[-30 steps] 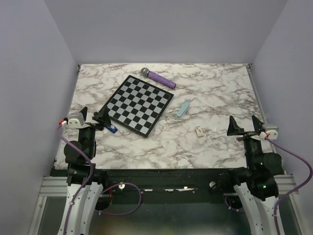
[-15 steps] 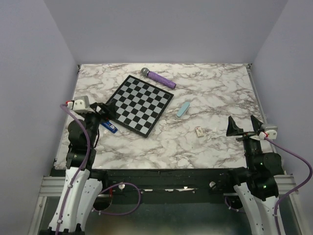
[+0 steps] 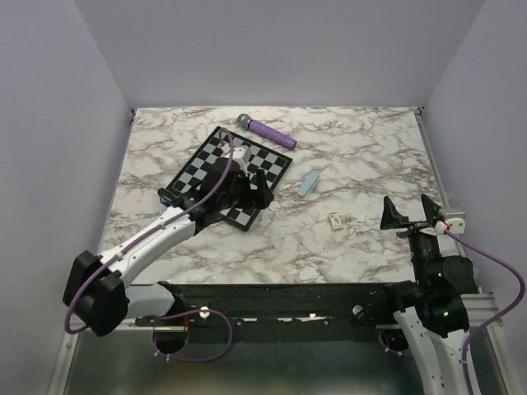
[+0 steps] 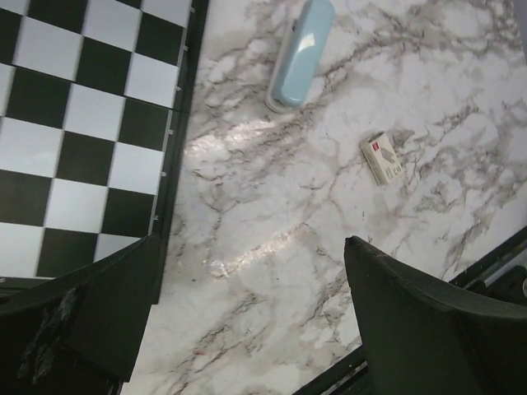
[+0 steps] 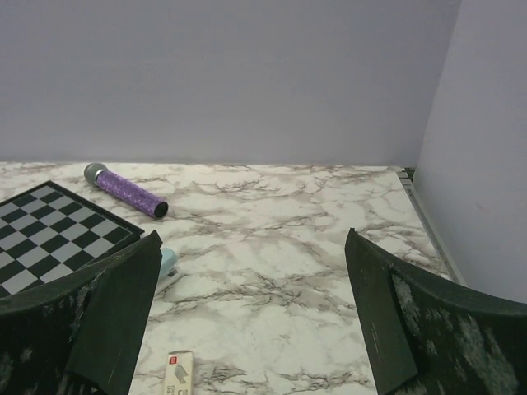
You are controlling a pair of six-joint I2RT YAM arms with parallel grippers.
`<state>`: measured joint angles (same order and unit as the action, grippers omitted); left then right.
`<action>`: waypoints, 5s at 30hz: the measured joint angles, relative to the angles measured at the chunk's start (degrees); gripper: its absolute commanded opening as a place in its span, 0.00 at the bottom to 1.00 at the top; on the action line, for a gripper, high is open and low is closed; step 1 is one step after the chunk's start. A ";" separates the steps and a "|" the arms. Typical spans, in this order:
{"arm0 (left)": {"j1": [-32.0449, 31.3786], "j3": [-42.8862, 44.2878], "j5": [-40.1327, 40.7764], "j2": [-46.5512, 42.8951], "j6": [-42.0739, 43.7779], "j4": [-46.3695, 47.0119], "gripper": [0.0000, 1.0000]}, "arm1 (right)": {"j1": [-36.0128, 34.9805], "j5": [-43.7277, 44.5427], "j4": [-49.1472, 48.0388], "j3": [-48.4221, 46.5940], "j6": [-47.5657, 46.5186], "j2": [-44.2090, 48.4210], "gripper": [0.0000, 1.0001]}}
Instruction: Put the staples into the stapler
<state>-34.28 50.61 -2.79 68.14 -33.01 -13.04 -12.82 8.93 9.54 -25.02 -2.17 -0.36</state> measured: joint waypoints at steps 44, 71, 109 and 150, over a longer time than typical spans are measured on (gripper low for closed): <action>1.38 26.60 11.23 43.15 10.45 -9.35 0.99 | 0.02 -0.02 0.59 0.00 0.00 0.00 1.00; 11.41 29.88 11.69 22.01 8.09 -13.33 0.99 | 0.00 -2.47 10.56 -13.70 11.30 -6.73 1.00; 11.45 3.65 11.15 -12.48 24.22 -2.32 0.99 | -7.61 -10.05 24.37 -31.74 17.99 -91.34 0.73; 11.82 3.50 6.21 -11.65 25.88 -0.39 0.99 | -43.39 -13.44 24.65 -44.17 -11.63 -105.66 0.64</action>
<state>-22.46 54.11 3.42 56.49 -7.14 -13.43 -56.21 -4.51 34.20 -69.19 -13.80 -106.02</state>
